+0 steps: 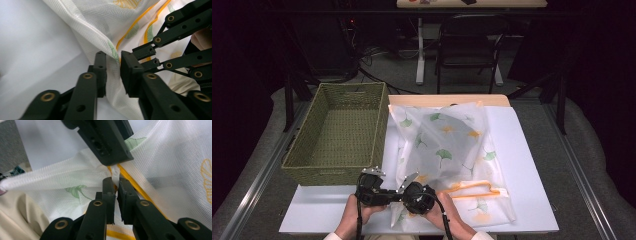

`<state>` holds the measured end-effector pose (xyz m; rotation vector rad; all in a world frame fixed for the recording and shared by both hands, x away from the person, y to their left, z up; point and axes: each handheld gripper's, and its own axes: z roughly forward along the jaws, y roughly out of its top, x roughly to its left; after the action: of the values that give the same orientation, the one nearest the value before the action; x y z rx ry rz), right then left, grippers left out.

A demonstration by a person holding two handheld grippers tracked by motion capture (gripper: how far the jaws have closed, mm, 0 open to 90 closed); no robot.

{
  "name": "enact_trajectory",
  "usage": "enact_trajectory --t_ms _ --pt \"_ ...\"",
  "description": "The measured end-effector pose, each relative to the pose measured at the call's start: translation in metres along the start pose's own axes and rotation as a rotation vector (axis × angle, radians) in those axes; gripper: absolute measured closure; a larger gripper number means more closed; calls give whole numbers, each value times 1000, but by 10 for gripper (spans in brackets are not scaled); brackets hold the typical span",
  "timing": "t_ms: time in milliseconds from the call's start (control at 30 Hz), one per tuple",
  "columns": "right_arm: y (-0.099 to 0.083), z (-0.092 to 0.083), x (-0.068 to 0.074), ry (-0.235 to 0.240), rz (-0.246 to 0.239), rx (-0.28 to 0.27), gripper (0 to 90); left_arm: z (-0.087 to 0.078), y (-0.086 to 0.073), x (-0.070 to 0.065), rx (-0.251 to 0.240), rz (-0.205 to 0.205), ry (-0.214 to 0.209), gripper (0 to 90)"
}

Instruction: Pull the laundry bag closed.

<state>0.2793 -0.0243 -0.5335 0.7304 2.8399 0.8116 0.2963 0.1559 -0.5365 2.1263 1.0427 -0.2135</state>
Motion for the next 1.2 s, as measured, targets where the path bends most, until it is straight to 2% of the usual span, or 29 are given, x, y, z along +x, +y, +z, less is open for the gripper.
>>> enact_trajectory --t_ms 167,233,333,567,800,833,1067,1200 --pt "-1 2 -3 17 9 6 833 2 0 -1 1 15 0 852" --pt "-1 1 -5 28 18 2 815 1 0 -2 -9 11 -3 859" --pt "-1 2 -10 53 41 -1 771 0 0 -2 -10 30 0 863" --pt "0 2 -12 78 63 -12 847 -1 0 -2 -14 37 -2 862" --pt "0 -1 -13 77 61 -14 864 -1 0 -3 -9 42 8 862" --pt "0 0 -12 74 60 -12 866 -2 0 -3 0 55 9 862" --pt "1 -1 -13 68 66 -13 873 -3 0 -6 -8 60 16 866" --pt "2 -4 -14 80 69 -15 832 -3 0 -7 -6 65 14 867"
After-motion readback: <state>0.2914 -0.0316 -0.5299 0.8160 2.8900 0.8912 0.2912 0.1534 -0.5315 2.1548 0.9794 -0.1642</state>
